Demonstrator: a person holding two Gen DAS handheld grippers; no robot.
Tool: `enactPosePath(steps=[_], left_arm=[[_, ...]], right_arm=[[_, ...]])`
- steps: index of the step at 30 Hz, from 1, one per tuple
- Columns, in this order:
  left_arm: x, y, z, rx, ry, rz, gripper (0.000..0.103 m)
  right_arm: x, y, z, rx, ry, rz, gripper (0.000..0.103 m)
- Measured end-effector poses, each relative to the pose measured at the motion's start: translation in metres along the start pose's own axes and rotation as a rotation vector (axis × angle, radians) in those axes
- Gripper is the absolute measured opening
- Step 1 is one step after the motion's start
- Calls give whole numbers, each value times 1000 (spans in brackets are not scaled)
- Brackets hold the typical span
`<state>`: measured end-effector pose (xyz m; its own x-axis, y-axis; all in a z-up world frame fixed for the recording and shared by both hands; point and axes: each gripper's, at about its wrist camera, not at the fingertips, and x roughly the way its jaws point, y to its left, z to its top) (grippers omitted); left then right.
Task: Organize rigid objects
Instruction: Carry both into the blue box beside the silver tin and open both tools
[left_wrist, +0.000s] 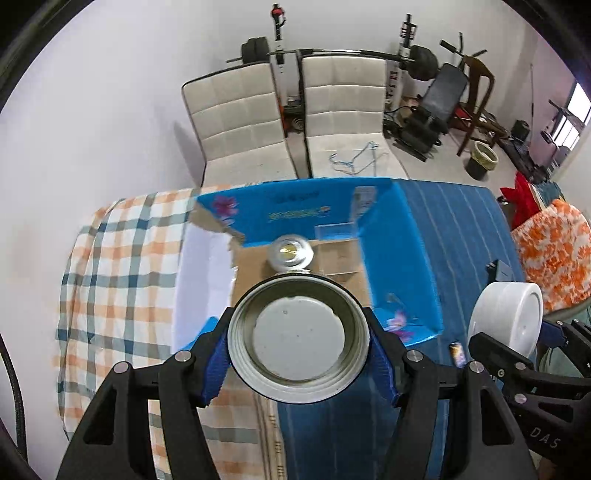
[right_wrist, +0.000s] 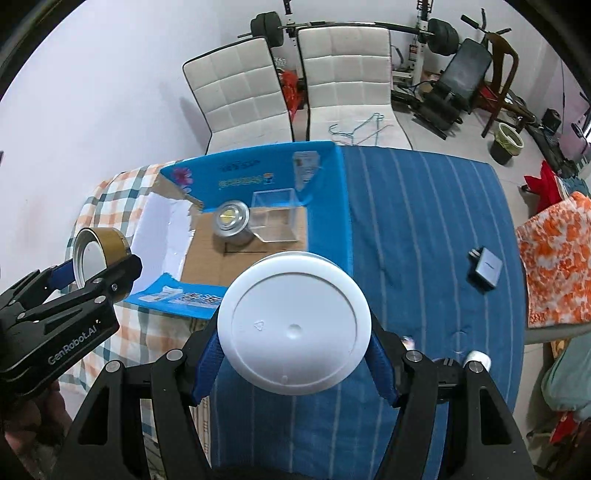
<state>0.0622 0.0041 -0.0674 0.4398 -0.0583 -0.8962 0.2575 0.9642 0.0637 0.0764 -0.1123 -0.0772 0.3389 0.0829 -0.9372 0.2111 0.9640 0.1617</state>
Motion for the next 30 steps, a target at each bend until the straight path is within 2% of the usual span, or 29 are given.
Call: enactPosePath(steps=[3, 7, 14, 18, 22, 25, 30], left_arm=[[10, 25, 0, -21, 13, 13, 62], [36, 61, 5, -68, 42, 28, 62], [119, 109, 24, -178, 177, -8, 62], [160, 106, 38, -141, 235, -3, 62], [198, 95, 48, -88, 298, 0, 62], [224, 89, 49, -59, 350, 33, 62], [247, 82, 54, -19, 364, 39, 62]], right_arm=[[17, 13, 8, -2, 9, -6, 70], [62, 20, 24, 25, 59, -13, 70], [154, 16, 53, 128, 186, -18, 70], [199, 14, 64, 170, 260, -47, 70], [228, 14, 67, 177, 312, -80, 70], [240, 16, 69, 172, 327, -103, 70], [259, 17, 74, 144, 339, -142, 70]])
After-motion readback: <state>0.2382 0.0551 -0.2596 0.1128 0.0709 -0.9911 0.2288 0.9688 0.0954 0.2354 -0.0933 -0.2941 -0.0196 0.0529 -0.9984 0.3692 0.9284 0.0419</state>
